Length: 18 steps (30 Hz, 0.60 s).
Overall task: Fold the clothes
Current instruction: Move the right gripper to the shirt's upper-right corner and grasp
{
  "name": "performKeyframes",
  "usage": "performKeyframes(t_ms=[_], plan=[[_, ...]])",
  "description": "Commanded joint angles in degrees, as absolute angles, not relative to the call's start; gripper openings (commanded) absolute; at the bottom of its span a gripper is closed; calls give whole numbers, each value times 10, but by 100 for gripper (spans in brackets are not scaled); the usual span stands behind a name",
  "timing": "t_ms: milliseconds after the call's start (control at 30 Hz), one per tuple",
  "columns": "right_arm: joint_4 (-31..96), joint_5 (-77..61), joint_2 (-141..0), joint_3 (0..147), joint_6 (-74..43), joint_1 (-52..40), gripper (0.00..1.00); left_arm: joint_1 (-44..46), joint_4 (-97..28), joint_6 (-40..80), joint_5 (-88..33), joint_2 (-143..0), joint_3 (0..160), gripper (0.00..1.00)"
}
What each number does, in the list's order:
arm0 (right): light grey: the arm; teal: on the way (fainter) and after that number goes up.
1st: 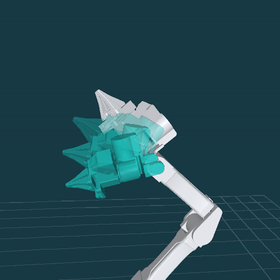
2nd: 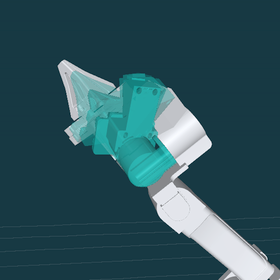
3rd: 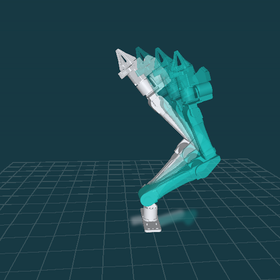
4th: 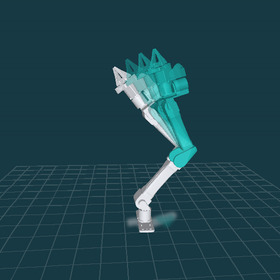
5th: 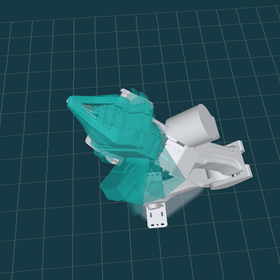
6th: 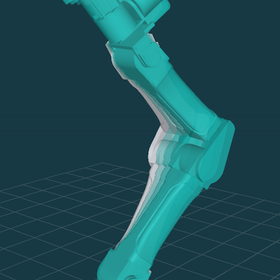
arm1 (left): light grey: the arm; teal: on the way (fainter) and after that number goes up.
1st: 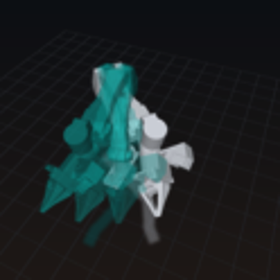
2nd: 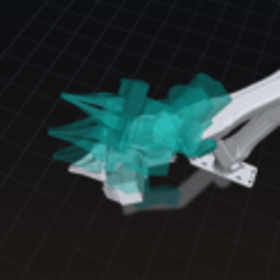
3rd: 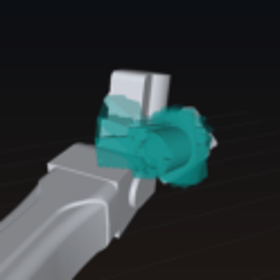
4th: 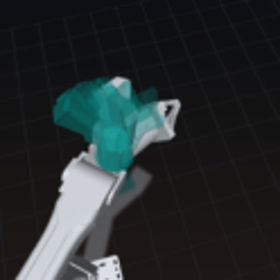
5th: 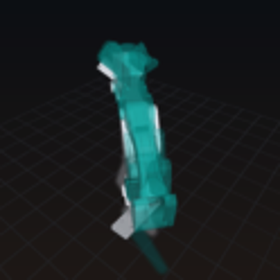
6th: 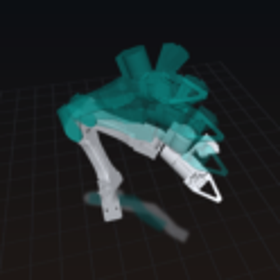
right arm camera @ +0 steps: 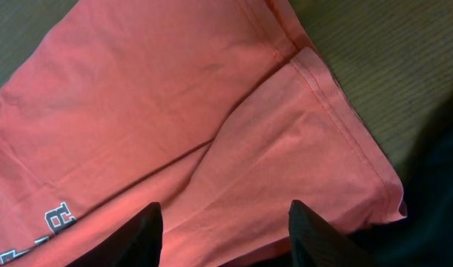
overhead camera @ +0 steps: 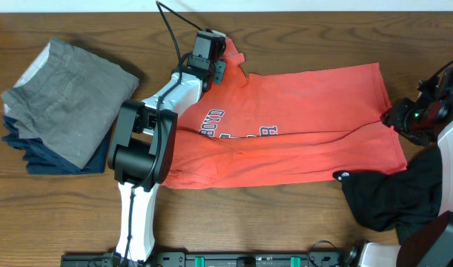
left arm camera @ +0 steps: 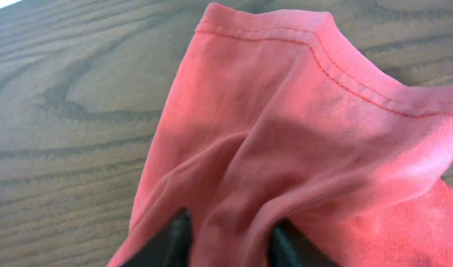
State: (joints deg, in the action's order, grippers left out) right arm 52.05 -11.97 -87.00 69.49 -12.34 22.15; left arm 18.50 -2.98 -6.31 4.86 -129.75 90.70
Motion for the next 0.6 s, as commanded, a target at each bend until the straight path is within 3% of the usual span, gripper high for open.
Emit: performKeyframes(t_ms=[0,100,200,400,467,567], plan=[[521,-118,-869,699,-117,217,52,184,-35,-66,46,-1309,920,29],[521,-118,-869,699,-117,217,52,184,-40,-66,35,-1316,920,33],[521,-118,-869,699,-117,217,52,185,-40,-66,34,-1325,920,46],[520,-118,-869,699,-117,217,52,187,-24,-66,35,-1328,920,49],[518,-118,-869,699,-117,217,50,187,-21,-66,35,-1328,920,39],[513,-118,-869,699,-117,217,48,187,-25,-66,35,-1324,920,12]])
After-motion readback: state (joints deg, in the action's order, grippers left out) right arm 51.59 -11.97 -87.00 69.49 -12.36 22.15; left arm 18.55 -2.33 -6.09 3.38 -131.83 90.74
